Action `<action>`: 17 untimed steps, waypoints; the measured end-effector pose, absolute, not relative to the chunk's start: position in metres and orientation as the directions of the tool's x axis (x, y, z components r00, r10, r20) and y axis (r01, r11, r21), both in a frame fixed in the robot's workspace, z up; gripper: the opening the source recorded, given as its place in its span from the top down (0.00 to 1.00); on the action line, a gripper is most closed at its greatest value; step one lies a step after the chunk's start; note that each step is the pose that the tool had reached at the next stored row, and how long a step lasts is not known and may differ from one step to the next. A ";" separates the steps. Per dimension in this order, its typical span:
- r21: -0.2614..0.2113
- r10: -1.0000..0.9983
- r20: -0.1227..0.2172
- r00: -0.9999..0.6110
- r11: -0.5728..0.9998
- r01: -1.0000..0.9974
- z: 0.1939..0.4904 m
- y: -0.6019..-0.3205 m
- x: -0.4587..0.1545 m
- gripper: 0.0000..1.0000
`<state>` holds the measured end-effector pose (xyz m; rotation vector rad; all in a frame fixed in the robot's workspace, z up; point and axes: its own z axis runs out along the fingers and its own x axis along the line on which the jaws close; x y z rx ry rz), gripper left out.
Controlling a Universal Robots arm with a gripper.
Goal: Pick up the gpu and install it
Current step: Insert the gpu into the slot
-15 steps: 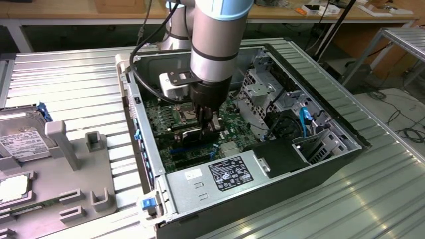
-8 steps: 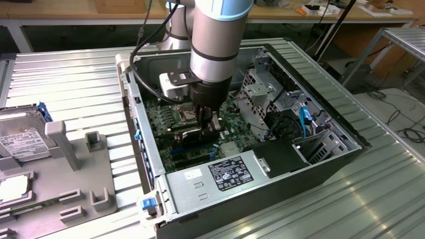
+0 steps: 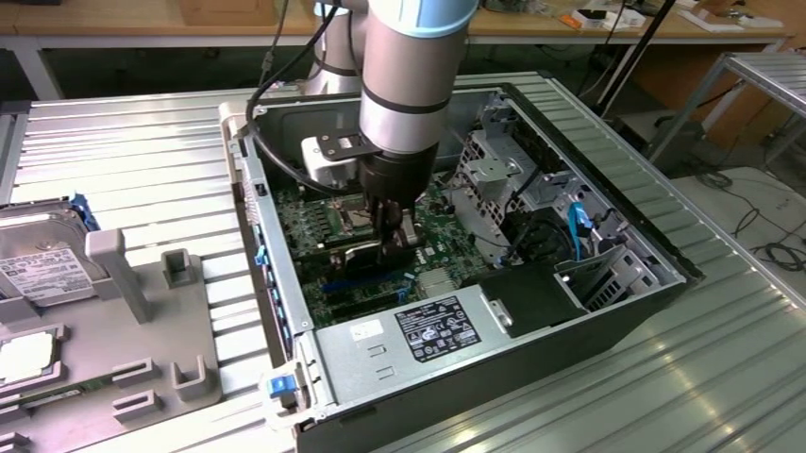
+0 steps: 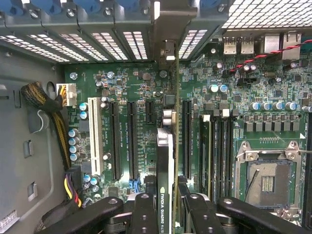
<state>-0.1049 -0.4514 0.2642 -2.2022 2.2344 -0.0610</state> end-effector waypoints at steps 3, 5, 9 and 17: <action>-0.030 -1.000 0.025 0.009 -0.009 -0.999 0.264 -0.451 -0.105 0.73; -0.030 -0.999 0.025 0.023 -0.023 -0.999 0.264 -0.451 -0.105 0.73; -0.031 -0.999 0.024 0.023 -0.024 -0.999 0.264 -0.451 -0.109 0.73; -0.031 -0.999 0.024 0.023 -0.024 -0.999 0.262 -0.451 -0.109 0.73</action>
